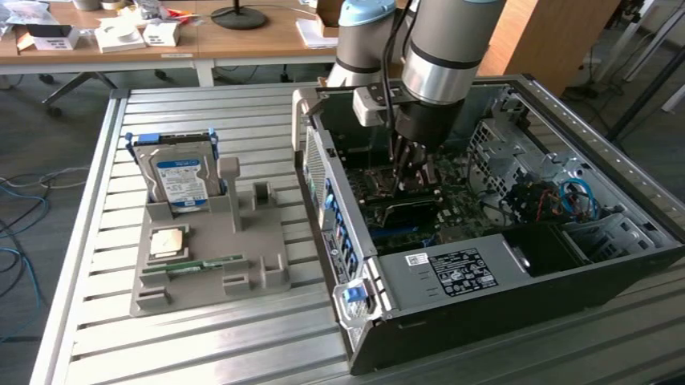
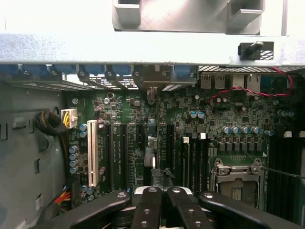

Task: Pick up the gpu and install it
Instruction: 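Press down on the gpu until it lock into place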

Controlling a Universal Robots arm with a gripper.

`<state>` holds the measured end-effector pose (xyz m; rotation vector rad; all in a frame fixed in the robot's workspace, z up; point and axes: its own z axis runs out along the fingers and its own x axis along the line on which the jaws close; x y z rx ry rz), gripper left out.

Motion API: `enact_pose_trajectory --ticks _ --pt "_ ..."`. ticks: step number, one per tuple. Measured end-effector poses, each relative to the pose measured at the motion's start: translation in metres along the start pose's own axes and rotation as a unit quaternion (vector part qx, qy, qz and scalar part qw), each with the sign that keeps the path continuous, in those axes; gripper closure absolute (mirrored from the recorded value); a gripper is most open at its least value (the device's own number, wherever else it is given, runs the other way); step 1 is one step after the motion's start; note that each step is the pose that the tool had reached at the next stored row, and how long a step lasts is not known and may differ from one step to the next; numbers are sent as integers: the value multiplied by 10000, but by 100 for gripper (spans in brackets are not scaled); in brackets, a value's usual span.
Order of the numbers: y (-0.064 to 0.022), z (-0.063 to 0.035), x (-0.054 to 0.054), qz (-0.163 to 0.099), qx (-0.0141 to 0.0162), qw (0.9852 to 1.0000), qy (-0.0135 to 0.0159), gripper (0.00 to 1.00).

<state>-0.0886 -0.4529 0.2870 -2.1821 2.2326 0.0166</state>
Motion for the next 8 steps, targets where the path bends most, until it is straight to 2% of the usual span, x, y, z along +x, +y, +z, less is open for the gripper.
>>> enact_pose_trajectory --ticks 8 --pt "2 8 -2 0 1 10000 -1 89"
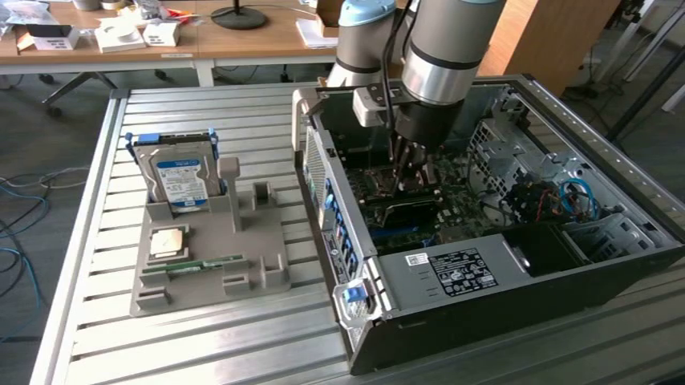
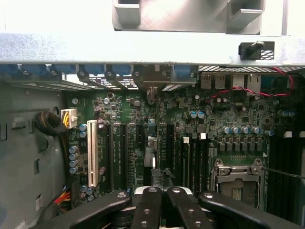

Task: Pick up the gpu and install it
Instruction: 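Press down on the gpu until it lock into place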

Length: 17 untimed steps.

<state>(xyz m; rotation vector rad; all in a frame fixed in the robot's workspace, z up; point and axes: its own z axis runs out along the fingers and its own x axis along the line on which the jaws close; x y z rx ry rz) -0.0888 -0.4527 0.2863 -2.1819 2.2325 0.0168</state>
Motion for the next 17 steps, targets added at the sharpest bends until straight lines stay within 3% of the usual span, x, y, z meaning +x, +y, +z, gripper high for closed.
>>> enact_pose_trajectory --ticks 17 --pt "14 5 -12 6 0 10000 1 89"
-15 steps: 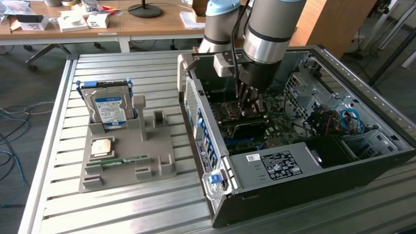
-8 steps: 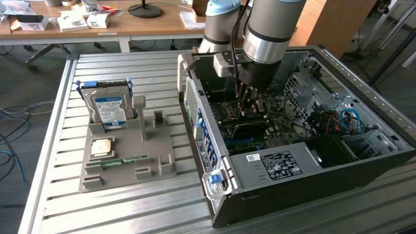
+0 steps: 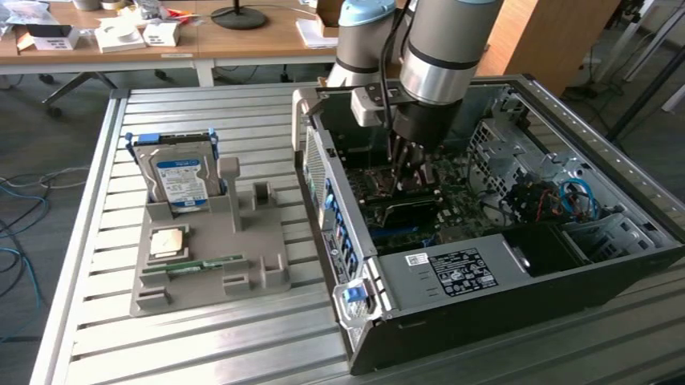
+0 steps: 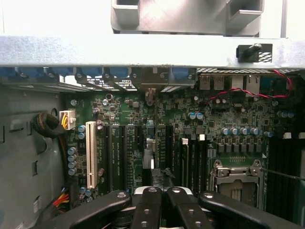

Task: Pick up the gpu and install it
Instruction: 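Press down on the gpu until it lock into place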

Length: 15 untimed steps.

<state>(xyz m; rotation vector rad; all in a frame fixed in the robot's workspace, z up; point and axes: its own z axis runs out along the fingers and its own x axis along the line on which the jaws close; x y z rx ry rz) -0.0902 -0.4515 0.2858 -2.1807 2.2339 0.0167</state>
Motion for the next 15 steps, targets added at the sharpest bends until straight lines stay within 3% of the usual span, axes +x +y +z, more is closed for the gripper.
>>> enact_pose_trajectory --ticks 15 --pt "7 6 -1 0 0 10000 1 89"
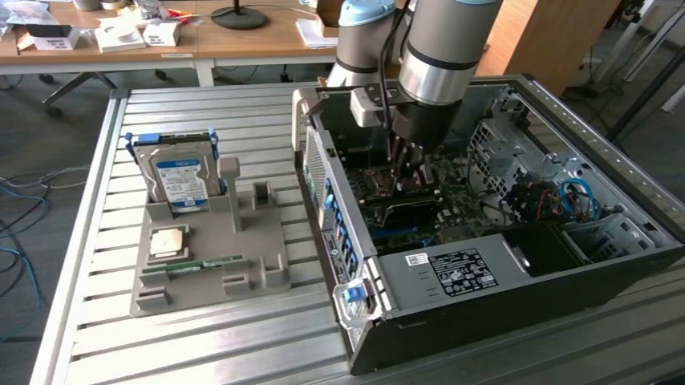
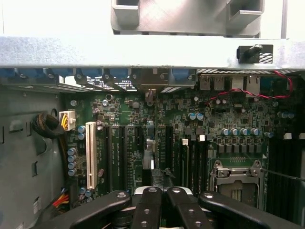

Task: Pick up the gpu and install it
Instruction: 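Press down on the gpu until it lock into place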

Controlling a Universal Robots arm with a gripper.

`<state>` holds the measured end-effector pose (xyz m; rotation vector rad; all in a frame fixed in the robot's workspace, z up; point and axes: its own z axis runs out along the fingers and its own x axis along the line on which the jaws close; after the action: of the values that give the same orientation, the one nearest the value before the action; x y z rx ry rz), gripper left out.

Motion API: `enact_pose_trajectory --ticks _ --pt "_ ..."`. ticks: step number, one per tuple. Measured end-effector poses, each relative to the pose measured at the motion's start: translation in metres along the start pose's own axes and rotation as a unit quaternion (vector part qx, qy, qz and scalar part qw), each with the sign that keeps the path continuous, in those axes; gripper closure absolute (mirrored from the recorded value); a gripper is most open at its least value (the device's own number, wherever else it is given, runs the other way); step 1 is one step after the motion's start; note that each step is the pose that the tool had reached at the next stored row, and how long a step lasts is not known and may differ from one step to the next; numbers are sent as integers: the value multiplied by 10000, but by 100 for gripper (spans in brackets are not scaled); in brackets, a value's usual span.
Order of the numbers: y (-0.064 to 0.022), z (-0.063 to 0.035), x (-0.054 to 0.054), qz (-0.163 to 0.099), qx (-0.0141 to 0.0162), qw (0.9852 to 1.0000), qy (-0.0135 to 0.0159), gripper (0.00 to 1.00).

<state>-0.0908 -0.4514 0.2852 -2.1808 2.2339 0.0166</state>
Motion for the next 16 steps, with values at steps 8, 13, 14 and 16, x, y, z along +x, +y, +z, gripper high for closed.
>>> enact_pose_trajectory --ticks 8,13,14,16 --pt "1 9 -10 0 0 10000 0 89" --pt "10 9 -11 1 0 10000 0 89" --pt "11 10 -11 1 1 10000 0 89" --pt "11 10 -11 1 0 10000 0 89"
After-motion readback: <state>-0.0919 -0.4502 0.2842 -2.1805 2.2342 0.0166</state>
